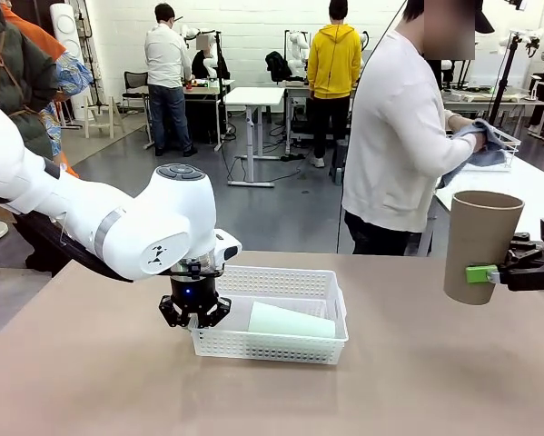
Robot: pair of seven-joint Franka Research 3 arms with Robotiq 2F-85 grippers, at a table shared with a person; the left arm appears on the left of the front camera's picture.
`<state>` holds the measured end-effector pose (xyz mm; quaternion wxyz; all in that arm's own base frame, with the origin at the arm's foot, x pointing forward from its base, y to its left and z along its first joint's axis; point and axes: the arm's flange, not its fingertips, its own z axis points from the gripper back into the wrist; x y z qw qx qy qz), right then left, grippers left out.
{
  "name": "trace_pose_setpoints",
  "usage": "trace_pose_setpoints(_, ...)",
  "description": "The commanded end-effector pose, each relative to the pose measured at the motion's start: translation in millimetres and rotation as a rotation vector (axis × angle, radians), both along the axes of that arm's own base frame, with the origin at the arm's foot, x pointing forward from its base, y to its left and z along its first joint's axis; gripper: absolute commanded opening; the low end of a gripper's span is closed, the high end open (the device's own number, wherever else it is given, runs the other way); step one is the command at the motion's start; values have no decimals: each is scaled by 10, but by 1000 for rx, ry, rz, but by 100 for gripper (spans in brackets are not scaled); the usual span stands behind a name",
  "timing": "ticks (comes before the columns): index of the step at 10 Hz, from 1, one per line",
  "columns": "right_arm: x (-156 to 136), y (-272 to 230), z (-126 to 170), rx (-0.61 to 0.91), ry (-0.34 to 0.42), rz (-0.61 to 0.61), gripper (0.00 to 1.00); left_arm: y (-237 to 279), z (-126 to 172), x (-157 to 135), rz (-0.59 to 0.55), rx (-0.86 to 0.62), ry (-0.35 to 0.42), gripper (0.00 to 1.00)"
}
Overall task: Clean and organize the cups into the basket.
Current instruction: Pick up the Reusable plastic cup from the right side of the table and stack it inside the Organizing basket in the center of the table.
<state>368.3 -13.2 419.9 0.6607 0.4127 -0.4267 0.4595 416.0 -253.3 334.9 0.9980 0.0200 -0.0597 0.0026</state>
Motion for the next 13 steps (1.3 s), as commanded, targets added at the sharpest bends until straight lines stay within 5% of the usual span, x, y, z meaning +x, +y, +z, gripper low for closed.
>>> trace_pose_setpoints(1, 3, -5, -2, -3, 0, -3, 81, -19, 13, 5, 0, -1, -4, 0)
trace_pose_setpoints(3, 21, 690, 645, -274, -75, 121, 81, -19, 13, 5, 0, -1, -4, 0)
trace_pose_setpoints(6, 463, 1811, 1131, -559, 1, 228, 81, -19, 13, 5, 0, -1, -4, 0)
trace_pose_setpoints(9, 837, 2674, 951, -822, 116, 272, 81, -19, 13, 5, 0, -1, -4, 0)
trace_pose_setpoints(13, 1227, 3263, 482, -981, 48, 306, 81, -19, 13, 5, 0, -1, -4, 0)
